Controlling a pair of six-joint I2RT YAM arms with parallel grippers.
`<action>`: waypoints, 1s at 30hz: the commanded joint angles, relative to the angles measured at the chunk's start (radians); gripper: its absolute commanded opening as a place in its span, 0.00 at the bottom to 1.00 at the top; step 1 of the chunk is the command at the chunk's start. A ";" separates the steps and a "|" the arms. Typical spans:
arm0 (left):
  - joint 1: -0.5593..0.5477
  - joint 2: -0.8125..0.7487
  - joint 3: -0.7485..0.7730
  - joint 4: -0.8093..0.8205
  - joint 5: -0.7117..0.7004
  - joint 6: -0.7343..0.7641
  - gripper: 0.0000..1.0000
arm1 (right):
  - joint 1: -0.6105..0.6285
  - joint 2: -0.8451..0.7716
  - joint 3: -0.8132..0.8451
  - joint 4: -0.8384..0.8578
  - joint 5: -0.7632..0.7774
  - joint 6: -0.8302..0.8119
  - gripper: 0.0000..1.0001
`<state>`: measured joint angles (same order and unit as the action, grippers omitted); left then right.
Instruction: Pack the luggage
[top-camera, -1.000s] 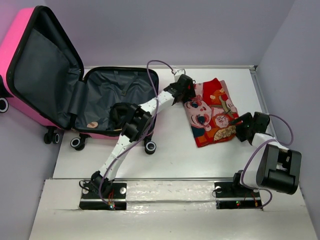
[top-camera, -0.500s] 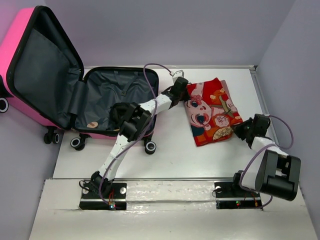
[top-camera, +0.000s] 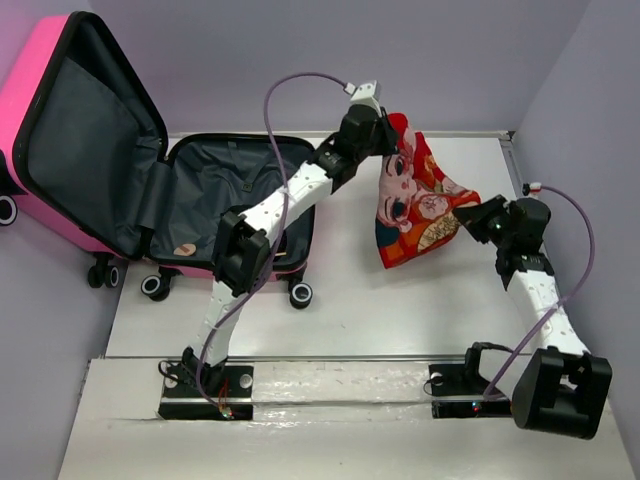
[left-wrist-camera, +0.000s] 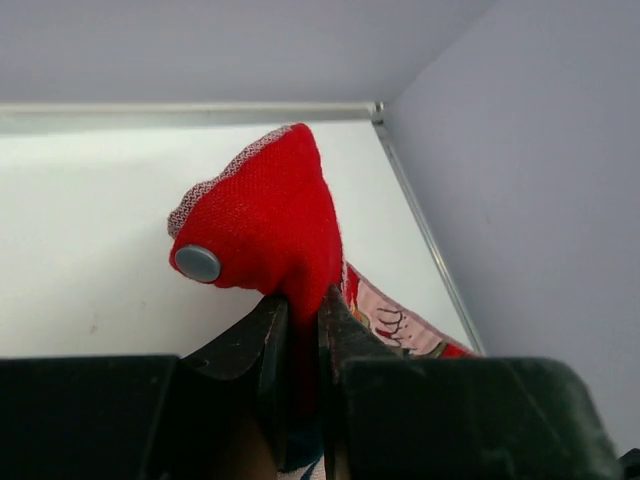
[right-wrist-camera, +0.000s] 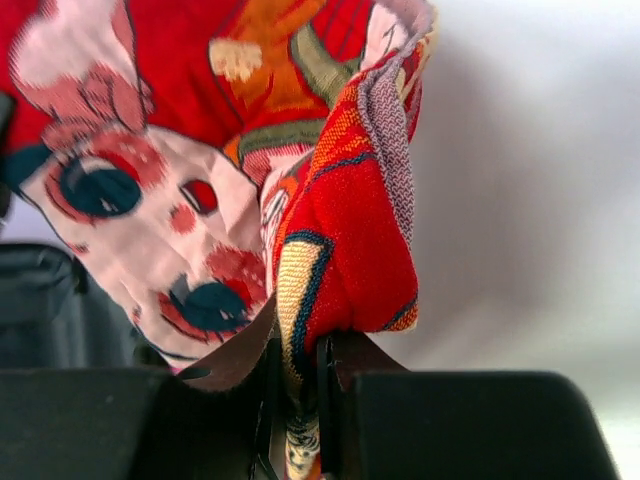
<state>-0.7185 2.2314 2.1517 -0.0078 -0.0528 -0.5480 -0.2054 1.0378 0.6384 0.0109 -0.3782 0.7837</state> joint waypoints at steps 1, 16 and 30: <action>0.117 -0.144 0.122 -0.064 0.014 0.037 0.06 | 0.170 0.060 0.208 0.035 0.021 0.015 0.07; 0.638 -0.441 -0.196 -0.192 -0.024 0.123 0.06 | 0.871 0.663 0.793 0.064 0.248 -0.035 0.07; 0.832 -0.516 -0.492 -0.093 0.064 0.128 0.96 | 0.997 1.012 1.069 -0.137 0.332 -0.189 0.83</action>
<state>0.1314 1.8206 1.6592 -0.2153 -0.0109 -0.4179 0.8021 2.0827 1.6215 -0.0868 -0.0742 0.6636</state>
